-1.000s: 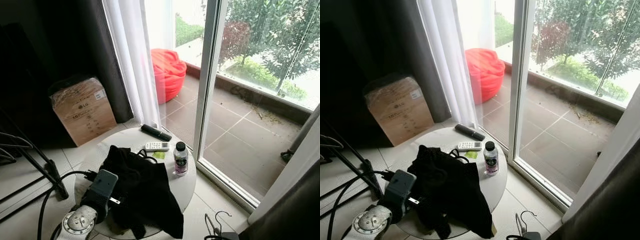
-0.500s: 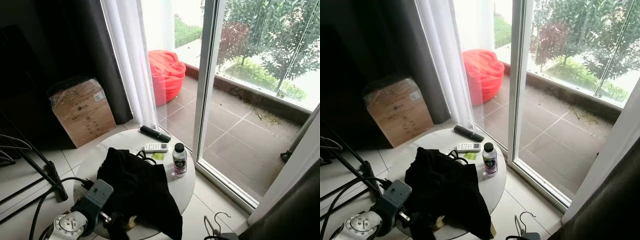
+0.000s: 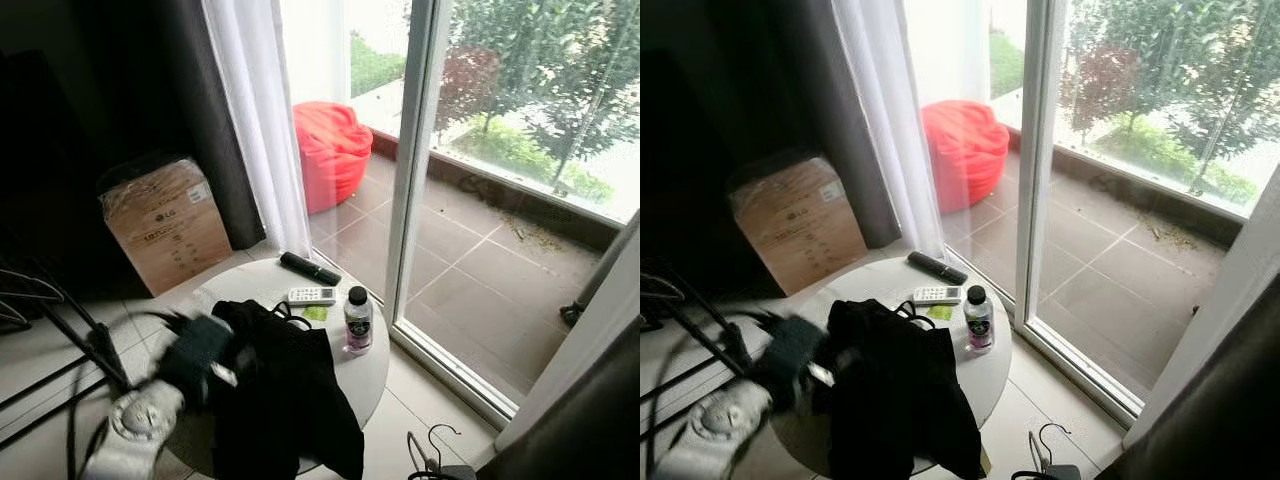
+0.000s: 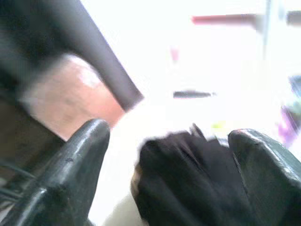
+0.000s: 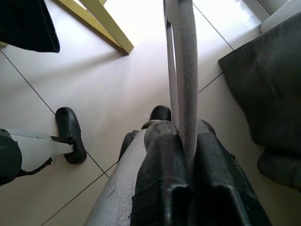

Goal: Hang hanger

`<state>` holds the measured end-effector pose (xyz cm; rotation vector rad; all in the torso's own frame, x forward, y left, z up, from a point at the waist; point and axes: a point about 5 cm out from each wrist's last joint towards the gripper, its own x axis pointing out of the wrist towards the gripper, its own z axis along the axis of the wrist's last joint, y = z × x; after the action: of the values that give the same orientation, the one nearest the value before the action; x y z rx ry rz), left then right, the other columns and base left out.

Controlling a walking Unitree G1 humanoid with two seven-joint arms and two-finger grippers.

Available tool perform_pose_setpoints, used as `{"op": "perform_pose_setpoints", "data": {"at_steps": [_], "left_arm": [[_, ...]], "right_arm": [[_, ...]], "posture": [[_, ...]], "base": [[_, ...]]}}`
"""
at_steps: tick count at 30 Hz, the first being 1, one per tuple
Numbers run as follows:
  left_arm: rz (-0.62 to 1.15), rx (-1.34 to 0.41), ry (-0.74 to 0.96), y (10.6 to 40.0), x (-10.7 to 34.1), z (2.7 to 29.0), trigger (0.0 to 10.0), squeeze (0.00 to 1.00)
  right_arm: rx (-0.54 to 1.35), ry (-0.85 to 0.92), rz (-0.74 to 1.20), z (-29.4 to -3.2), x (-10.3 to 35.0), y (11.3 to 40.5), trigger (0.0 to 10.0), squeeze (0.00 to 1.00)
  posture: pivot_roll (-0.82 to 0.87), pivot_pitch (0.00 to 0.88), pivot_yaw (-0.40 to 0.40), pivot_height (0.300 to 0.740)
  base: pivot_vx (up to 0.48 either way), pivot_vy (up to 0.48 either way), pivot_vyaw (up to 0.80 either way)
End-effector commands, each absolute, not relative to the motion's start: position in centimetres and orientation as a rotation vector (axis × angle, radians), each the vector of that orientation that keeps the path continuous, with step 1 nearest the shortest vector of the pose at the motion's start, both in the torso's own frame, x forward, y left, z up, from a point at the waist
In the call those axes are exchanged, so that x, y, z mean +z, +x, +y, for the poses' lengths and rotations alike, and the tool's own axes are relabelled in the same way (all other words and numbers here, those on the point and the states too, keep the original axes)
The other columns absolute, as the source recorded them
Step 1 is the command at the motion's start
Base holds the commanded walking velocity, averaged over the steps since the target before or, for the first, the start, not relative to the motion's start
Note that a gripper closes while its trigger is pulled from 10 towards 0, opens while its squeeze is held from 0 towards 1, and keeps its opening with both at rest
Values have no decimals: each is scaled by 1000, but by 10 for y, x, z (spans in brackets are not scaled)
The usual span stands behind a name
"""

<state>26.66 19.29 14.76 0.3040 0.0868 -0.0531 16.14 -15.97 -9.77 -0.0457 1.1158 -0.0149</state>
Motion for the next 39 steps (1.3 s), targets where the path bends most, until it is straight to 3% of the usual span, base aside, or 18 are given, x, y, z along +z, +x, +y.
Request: {"op": "perform_pose_setpoints", "data": {"at_steps": [1,5,33,39], "left_arm": [[75,3,272,260,144,198,10000,0],[28,-34,253,250,139,185,10000,0],[13,5,286,252,132,189,10000,0],[26,-17,277,253,130,187,10000,0]], "right_arm": [[33,8,1183,-142,-105,145,10000,0],[58,-36,1177,-145,-104,147,10000,0],[84,-66,1194,-145,-104,146,10000,0],[70,-61,1204,-145,-105,145,10000,0]], "posture": [[-76,66,66,740],[-74,71,63,740],[-72,65,63,740],[-72,61,66,740]], "base": [[0,0,0],[0,0,322],[0,0,795],[0,149,0]]}}
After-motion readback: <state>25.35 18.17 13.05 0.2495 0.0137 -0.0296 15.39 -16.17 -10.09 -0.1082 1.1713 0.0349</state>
